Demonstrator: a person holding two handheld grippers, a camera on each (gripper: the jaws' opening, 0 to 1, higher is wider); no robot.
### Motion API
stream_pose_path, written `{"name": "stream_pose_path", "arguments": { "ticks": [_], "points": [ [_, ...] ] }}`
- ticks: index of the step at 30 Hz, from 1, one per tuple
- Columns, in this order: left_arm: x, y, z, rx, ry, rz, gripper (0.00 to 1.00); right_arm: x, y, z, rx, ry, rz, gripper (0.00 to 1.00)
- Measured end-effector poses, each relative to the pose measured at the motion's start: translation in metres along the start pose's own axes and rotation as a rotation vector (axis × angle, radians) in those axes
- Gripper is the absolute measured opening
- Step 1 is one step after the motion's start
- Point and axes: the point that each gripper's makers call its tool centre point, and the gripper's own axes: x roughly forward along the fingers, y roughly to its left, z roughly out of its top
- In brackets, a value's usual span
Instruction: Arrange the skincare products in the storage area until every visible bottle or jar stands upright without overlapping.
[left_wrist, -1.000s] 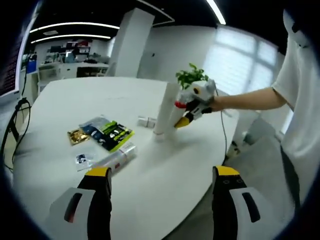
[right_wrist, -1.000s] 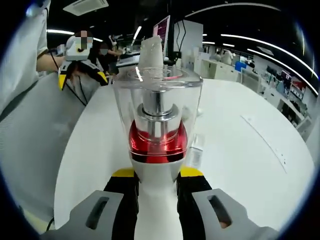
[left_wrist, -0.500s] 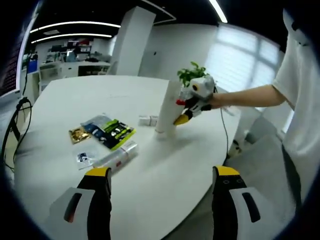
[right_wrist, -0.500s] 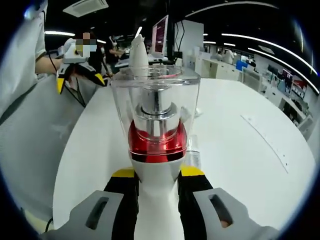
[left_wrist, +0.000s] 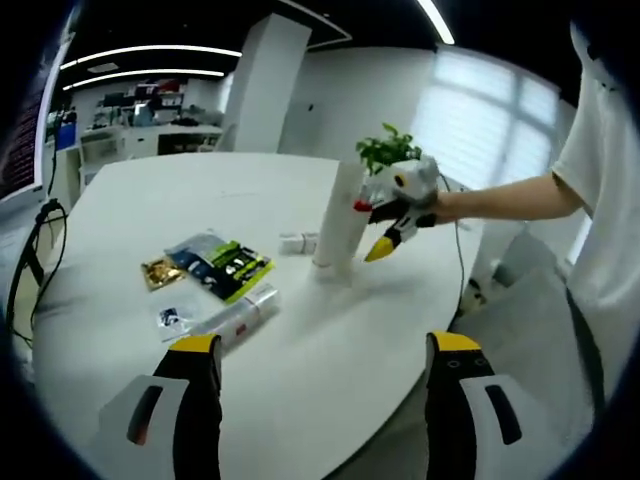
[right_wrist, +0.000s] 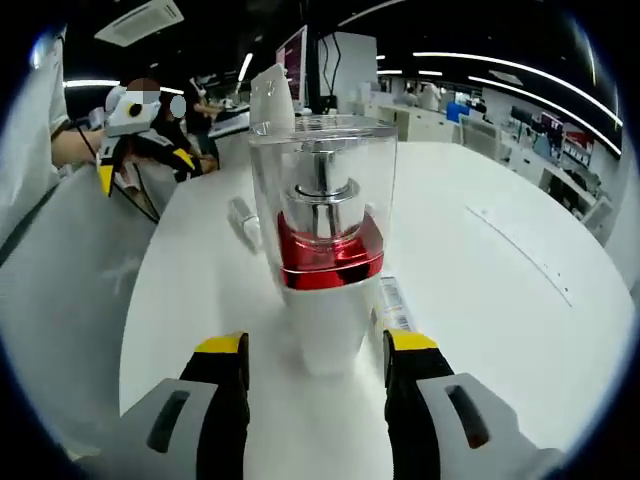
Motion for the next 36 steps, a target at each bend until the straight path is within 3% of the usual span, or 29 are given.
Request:
{"name": "stream_pose_path", "arguments": {
  "ticks": [9,14,16,28,36],
  "points": [
    [-0.008,0.003,0.001,-0.009,-0.009,0.033,0.77,-0.019,0.015,-0.006,0.071,-0.012,-0.097,0.71],
    [-0.016,0.003,0.001,-0.027,-0.009,0.05,0.75,-0.034,0.023,-0.002,0.104,-0.054,-0.168,0.82],
    [-0.019,0.004,0.001,-0.025,-0.009,0.061,0.75,-0.041,0.034,0.008,0.119,-0.084,-0.197,0.84],
    [-0.039,0.001,0.004,-0.016,-0.026,0.105,0.74,-0.065,0.094,0.037,0.202,-0.192,-0.294,0.92],
    [-0.052,-0.003,0.004,-0.018,-0.024,0.119,0.75,-0.076,0.106,0.035,0.223,-0.192,-0.341,0.94]
  ]
}}
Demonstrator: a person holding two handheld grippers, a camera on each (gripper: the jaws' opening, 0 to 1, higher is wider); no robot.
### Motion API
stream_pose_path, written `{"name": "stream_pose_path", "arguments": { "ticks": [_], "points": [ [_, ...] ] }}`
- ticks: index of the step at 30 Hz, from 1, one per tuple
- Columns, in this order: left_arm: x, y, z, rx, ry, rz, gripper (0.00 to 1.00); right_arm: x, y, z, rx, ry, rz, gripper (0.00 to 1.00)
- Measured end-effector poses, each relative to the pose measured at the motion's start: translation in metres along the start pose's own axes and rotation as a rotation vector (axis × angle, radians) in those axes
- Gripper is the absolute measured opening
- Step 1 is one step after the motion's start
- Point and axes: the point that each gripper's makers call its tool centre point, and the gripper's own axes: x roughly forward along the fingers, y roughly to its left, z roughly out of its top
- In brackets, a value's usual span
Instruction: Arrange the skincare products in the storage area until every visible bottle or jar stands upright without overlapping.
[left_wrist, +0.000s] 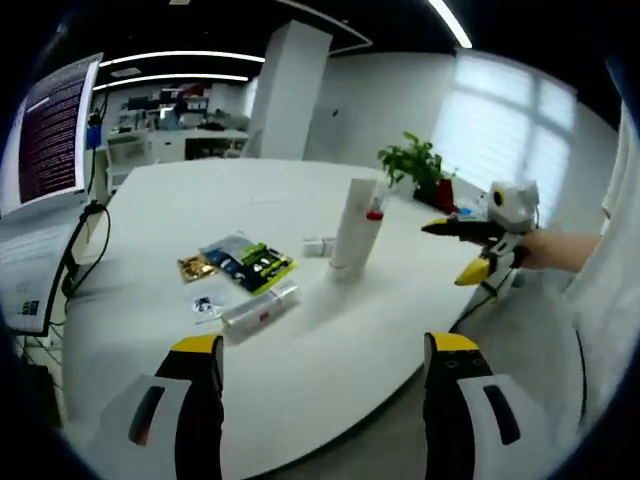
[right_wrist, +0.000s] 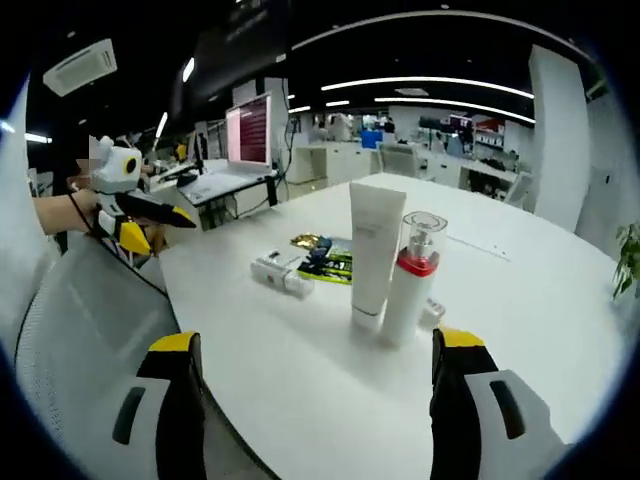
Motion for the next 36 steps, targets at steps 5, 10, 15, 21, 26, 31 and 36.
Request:
{"name": "stream_pose_path", "arguments": {
  "ticks": [5,10,15,21,26,31,36],
  "points": [
    [-0.002,0.001,0.006,0.005,-0.019,0.016,0.81,-0.007,0.004,0.004,0.04,-0.023,-0.024,0.97],
    [0.0,0.0,0.004,0.018,-0.003,0.017,0.83,-0.011,0.01,0.007,0.023,-0.032,-0.028,0.96],
    [0.002,-0.001,0.006,-0.001,-0.025,0.019,0.86,-0.009,0.015,0.011,0.001,-0.022,-0.03,0.98],
    [0.006,-0.006,0.006,0.029,-0.013,0.016,0.95,-0.008,0.02,0.005,0.004,-0.008,-0.019,0.99],
    [0.01,-0.007,0.008,0.073,-0.012,0.004,0.99,-0.01,0.011,0.002,0.023,-0.008,-0.049,0.99],
    [0.01,-0.007,0.011,0.071,-0.02,0.004,0.99,-0.01,0.011,0.0,0.022,0.002,-0.058,0.99],
    [0.009,-0.004,0.035,0.107,-0.159,0.028,0.98,-0.01,0.011,-0.002,0.028,0.008,-0.06,0.99]
  ]
}}
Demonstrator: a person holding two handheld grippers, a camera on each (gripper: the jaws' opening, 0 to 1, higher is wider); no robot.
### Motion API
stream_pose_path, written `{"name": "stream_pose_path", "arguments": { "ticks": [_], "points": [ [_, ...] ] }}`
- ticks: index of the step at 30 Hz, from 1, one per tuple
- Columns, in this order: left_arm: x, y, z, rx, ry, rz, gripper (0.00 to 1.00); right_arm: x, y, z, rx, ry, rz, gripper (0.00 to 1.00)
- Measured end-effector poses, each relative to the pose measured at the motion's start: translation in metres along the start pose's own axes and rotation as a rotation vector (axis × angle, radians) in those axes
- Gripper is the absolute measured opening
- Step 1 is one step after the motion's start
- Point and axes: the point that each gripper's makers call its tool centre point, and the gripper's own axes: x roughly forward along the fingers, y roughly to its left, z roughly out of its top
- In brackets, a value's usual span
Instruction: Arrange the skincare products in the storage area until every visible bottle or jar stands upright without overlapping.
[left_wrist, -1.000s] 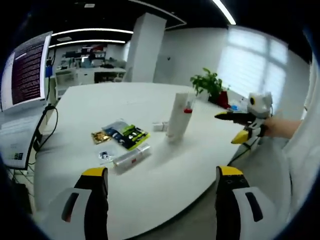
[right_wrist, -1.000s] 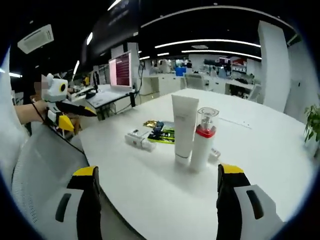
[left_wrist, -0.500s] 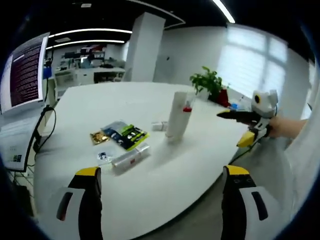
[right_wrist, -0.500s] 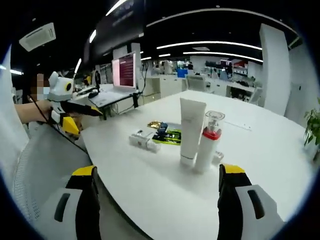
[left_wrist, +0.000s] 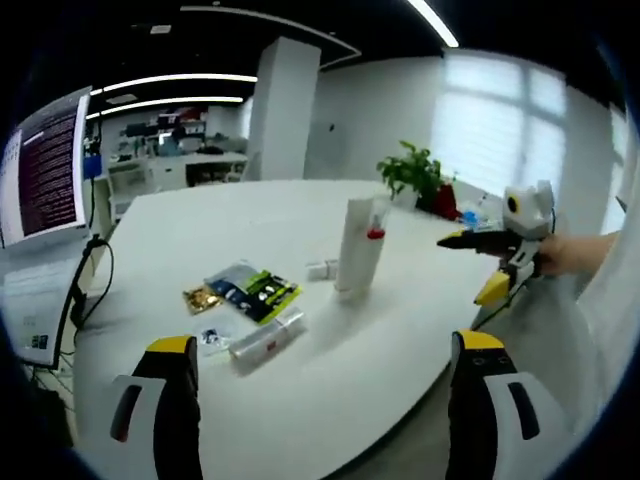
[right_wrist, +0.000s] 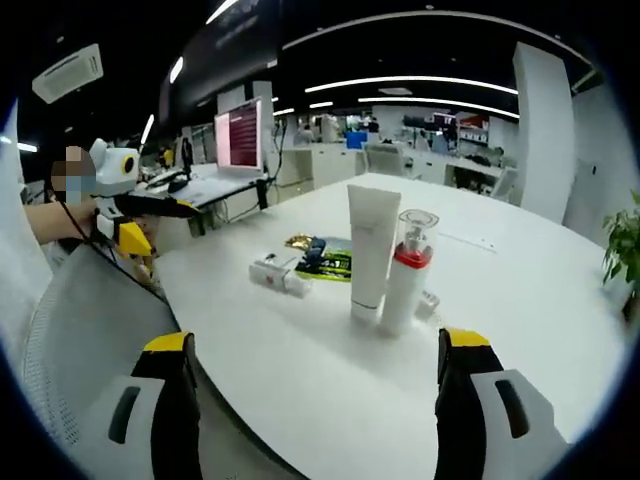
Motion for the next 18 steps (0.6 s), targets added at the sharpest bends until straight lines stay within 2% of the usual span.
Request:
{"name": "stream_pose_path", "arguments": {
  "ticks": [4,8,12,16,18],
  "points": [
    [0.005,0.003,-0.01,0.027,0.066,0.015,0.98,0.0,0.0,0.0,0.003,0.003,-0.002,0.98],
    [0.012,0.004,-0.016,0.078,0.098,0.015,0.98,0.001,0.0,-0.001,0.006,0.004,0.002,0.98],
    [0.019,0.014,-0.033,0.09,0.183,0.004,0.89,0.003,0.003,-0.003,-0.004,0.02,0.009,0.98],
    [0.025,0.017,-0.035,0.093,0.194,-0.009,0.85,0.003,0.002,-0.005,-0.003,0.031,0.007,0.98],
    [0.029,0.018,-0.039,0.099,0.224,-0.016,0.82,0.003,0.002,-0.006,-0.001,0.033,0.005,0.98]
  ]
}}
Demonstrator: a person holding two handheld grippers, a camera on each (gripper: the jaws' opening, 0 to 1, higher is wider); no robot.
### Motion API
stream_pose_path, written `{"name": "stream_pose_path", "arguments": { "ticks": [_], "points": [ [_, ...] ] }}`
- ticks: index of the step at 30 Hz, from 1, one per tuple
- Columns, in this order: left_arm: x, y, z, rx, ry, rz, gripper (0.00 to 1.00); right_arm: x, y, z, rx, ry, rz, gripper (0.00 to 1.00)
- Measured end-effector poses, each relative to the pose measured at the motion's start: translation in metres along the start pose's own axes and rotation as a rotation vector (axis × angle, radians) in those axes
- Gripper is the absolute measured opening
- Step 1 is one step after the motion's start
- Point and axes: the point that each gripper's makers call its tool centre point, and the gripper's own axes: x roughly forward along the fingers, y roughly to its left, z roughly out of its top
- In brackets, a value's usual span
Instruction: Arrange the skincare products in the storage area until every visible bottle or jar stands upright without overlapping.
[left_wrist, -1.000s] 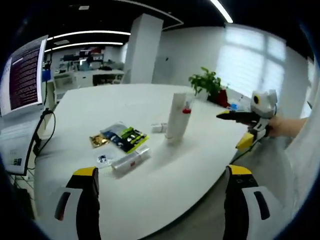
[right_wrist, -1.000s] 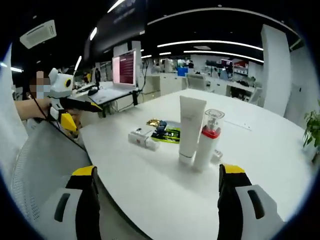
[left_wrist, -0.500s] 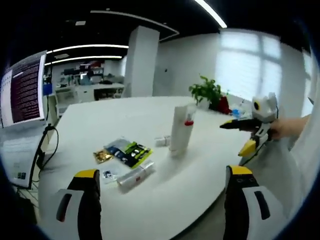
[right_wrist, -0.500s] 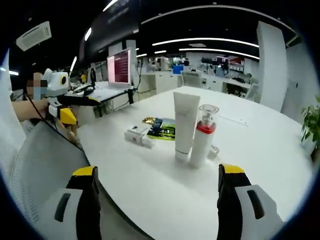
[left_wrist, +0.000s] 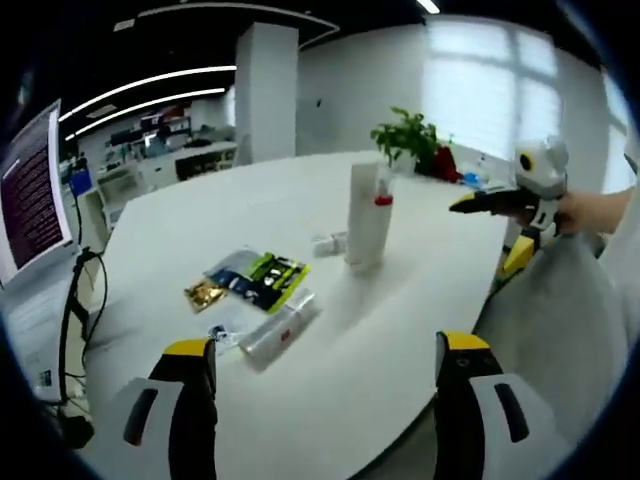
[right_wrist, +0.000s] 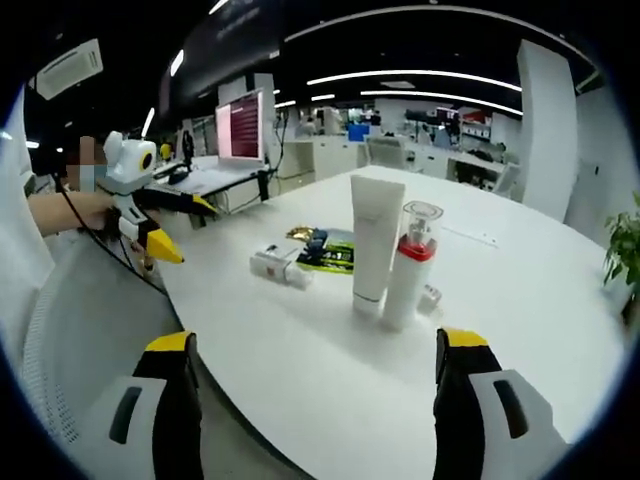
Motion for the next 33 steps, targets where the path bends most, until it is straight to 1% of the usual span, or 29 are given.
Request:
{"name": "stream_pose_path", "arguments": {
  "ticks": [4,7,10,15,17,19,23,26,30,31,32,33],
  "points": [
    [0.011,0.007,-0.008,0.015,0.032,-0.013,0.77,0.0,-0.001,-0.002,0.008,0.011,-0.004,0.97],
    [0.017,0.009,-0.008,0.019,0.049,-0.019,0.75,0.001,-0.002,-0.004,0.011,0.019,-0.004,0.97],
    [0.023,0.018,-0.014,0.025,0.082,-0.018,0.7,0.001,-0.002,-0.006,0.015,0.024,-0.006,0.96],
    [0.032,0.028,-0.02,0.087,0.14,-0.02,0.61,0.001,-0.005,-0.007,0.033,0.03,-0.013,0.96],
    [0.038,0.033,-0.02,0.094,0.148,-0.023,0.6,0.002,-0.006,-0.01,0.05,0.038,-0.013,0.96],
    [0.042,0.037,-0.019,0.105,0.152,-0.025,0.58,0.002,-0.006,-0.011,0.049,0.045,-0.015,0.95],
    [0.054,0.046,-0.023,0.151,0.19,-0.029,0.52,0.002,-0.007,-0.013,0.062,0.05,-0.019,0.95],
    [0.065,0.054,-0.026,0.174,0.217,-0.042,0.5,0.002,-0.008,-0.014,0.07,0.055,-0.021,0.95],
    [0.074,0.057,-0.027,0.209,0.245,-0.073,0.44,0.001,-0.007,-0.016,0.073,0.066,-0.021,0.95],
    [0.076,0.057,-0.028,0.225,0.259,-0.087,0.43,0.001,-0.007,-0.016,0.074,0.066,-0.021,0.95],
    [0.079,0.058,-0.033,0.247,0.296,-0.113,0.41,0.001,-0.006,-0.016,0.076,0.067,-0.022,0.95],
    [0.081,0.058,-0.035,0.261,0.31,-0.127,0.41,0.001,-0.006,-0.016,0.077,0.067,-0.022,0.95]
  ]
}}
